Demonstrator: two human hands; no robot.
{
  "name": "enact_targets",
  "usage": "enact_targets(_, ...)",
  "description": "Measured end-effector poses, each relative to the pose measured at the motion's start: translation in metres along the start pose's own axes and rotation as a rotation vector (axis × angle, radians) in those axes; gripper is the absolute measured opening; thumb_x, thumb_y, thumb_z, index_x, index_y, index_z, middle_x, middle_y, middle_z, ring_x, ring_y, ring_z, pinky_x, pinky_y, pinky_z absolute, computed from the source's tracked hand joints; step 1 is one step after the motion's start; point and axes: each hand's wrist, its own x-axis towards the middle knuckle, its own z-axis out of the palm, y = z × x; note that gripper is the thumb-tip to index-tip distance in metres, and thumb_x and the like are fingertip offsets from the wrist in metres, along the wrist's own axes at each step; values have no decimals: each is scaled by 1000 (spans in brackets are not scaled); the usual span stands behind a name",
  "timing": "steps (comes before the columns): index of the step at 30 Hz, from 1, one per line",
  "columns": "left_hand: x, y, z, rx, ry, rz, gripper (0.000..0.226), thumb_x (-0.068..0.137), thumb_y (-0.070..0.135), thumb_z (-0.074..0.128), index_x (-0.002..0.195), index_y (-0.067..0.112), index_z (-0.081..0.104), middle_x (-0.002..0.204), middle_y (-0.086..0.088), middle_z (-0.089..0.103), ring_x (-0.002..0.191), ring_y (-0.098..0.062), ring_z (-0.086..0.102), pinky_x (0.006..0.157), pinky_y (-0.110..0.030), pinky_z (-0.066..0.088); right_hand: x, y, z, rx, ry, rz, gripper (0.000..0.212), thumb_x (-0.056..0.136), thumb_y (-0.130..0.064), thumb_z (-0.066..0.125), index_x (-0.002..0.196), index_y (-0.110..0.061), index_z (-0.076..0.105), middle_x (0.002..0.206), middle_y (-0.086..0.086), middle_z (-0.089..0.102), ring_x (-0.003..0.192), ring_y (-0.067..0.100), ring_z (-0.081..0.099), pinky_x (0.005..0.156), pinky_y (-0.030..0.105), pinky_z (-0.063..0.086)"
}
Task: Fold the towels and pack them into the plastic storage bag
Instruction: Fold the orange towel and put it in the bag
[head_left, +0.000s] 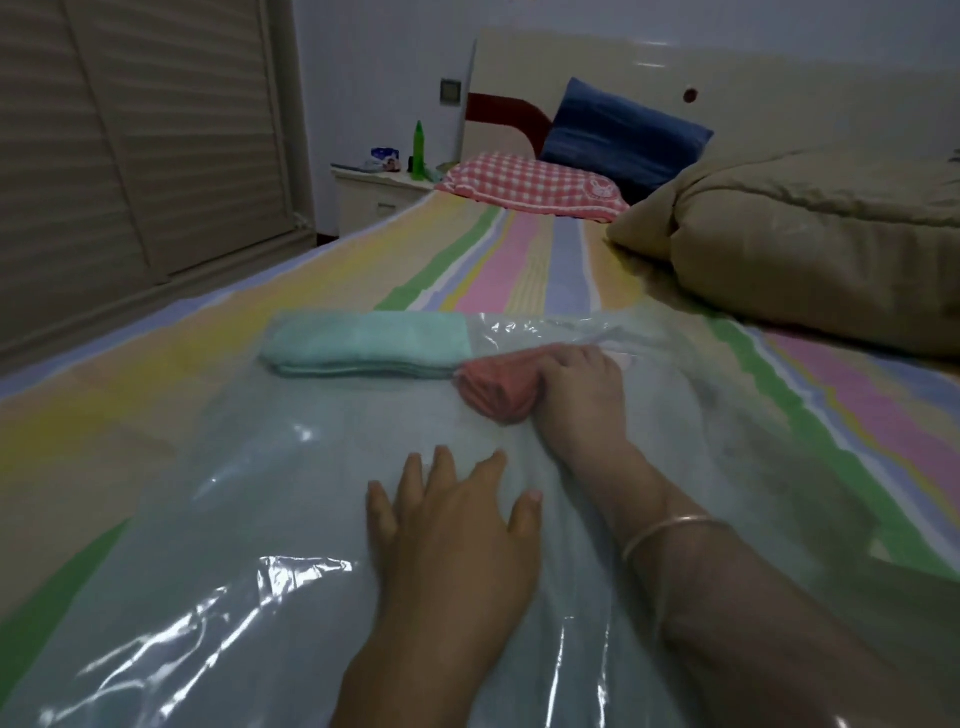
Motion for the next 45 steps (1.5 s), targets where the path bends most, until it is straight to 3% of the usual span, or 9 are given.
enact_targets(3,2,-4,-1,3,54,-15,54,96,55,27,147,38,23,160,1,9,148,-20,0,119,-46,-4,-10,1,-10,-84,43,-42,31,67,-22,44,85,-11,68,90,13,66,84,33,57,76,39,42)
enact_targets(8,-1,0,4,-22,36,10,53,97,52,28,147,35,24,160,-2,11,147,-23,3,119,-45,-1,-28,9,-30,-214,35,32,16,57,-16,68,72,-8,65,74,12,61,76,32,58,56,32,40)
enact_targets(12,-1,0,6,-3,35,7,53,97,51,29,147,33,25,160,-3,10,147,-24,2,119,-46,1,-27,9,-26,-15,-131,70,54,75,-56,60,115,-20,56,110,5,56,98,28,60,68,34,47)
enact_targets(14,-1,0,6,13,39,7,53,97,49,29,147,33,23,160,-4,9,147,-25,2,119,-46,1,-27,5,-27,62,-99,68,60,72,-66,58,117,-27,51,113,5,57,97,30,60,74,37,50)
enact_targets(23,1,3,8,50,7,13,55,99,47,25,150,40,7,161,-9,1,147,-29,-6,118,-49,-6,16,-18,-17,162,-110,247,27,81,-31,60,96,-11,69,96,11,69,88,30,64,67,30,40)
enact_targets(29,0,3,12,95,-2,-2,54,99,46,25,150,39,8,160,-10,-1,147,-30,-7,118,-50,-5,34,-33,10,454,-125,221,28,80,-16,58,103,-6,69,105,16,69,98,33,64,86,33,49)
enact_targets(33,0,4,13,123,-27,-15,55,98,47,20,151,37,7,160,-11,-3,147,-31,-9,117,-51,-7,40,-30,17,550,-308,106,45,83,-7,56,128,-4,51,135,16,50,122,30,50,97,23,33)
enact_targets(38,2,1,17,112,-50,-17,58,97,56,13,151,37,7,160,-11,-5,146,-31,-11,116,-52,-10,29,-28,16,314,-301,72,65,93,-30,49,151,-20,22,159,14,8,139,40,27,110,44,28)
enact_targets(45,14,-5,29,96,-56,-18,61,94,62,10,149,38,18,160,-14,0,146,-35,-6,115,-56,-9,-76,-18,-53,227,-349,99,43,95,-35,44,129,-9,48,129,19,51,119,33,50,95,37,39)
